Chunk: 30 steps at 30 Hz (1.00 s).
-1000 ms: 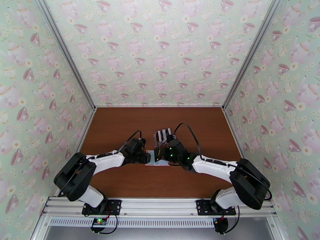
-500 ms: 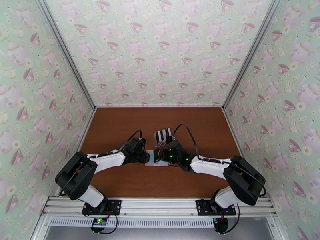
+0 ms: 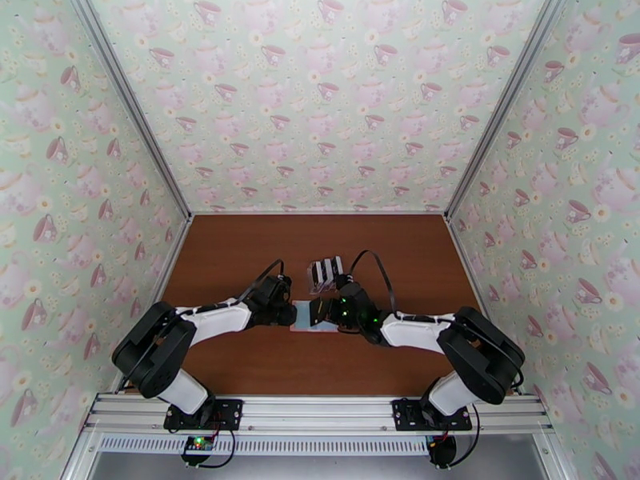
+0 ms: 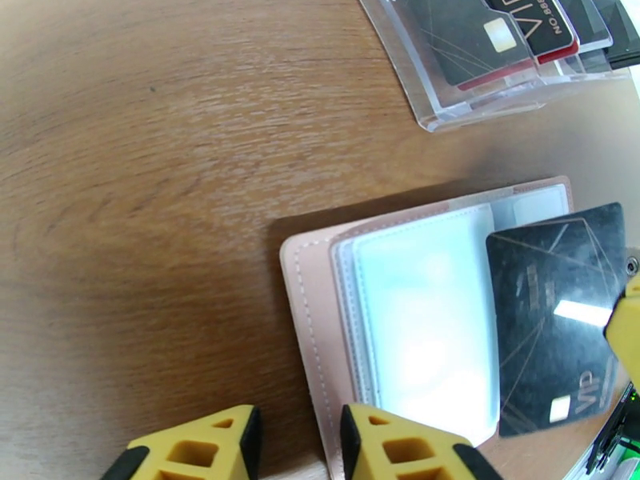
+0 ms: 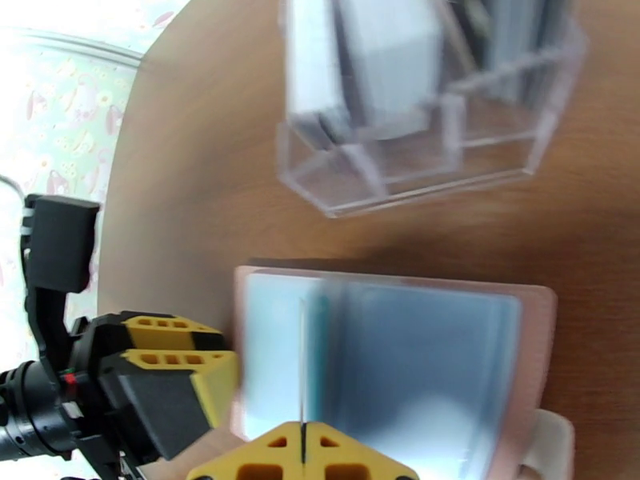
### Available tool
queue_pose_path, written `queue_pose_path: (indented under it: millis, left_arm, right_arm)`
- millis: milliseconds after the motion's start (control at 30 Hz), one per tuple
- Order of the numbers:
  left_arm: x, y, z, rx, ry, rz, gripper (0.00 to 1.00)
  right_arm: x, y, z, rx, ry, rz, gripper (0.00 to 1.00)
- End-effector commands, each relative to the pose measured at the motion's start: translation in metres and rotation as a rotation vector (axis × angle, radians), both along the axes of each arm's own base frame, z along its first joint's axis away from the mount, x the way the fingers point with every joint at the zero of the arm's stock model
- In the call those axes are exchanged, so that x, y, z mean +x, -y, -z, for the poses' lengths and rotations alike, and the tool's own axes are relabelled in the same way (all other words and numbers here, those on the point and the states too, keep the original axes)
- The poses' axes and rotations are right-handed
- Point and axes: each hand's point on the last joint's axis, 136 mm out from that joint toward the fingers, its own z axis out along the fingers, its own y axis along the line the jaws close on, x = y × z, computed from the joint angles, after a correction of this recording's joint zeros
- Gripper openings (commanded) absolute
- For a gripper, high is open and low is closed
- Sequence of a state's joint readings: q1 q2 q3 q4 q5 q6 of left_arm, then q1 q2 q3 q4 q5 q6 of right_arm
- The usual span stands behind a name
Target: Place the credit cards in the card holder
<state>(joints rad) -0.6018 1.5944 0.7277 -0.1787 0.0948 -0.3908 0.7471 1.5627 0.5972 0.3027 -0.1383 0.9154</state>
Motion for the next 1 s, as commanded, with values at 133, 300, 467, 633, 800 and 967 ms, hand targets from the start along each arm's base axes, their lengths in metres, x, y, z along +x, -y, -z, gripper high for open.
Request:
queue_pose_path:
  millis: [133,300,467,633,800,967]
  left_arm:
    - [-0.015,-0.004,0.025,0.042,-0.088,0.019,0.28]
    - [-0.015,-0.003,0.026,0.039,-0.092,0.02,0.28]
    - [-0.015,-0.003,0.028,0.041,-0.096,0.02,0.27]
    - [-0.015,-0.002,0.028,0.037,-0.096,0.023,0.24]
    - [-0.016,-0.002,0.028,0.036,-0.101,0.022,0.24]
    - [-0.016,-0.002,0.028,0.034,-0.101,0.023,0.24]
  right_arm:
    - [0.001,0.009,-0.005,0.046,0.01,0.017,0.0]
    - [0.002,0.005,-0.003,0.065,0.005,0.009,0.0]
    - [0.002,0.001,0.002,0.082,-0.007,0.005,0.0]
    - [-0.001,0.004,0.01,0.067,-0.018,0.007,0.0]
    - [-0.002,0.007,0.009,0.07,-0.013,0.016,0.0]
    - [-0.002,0.008,0.006,0.073,-0.007,0.02,0.0]
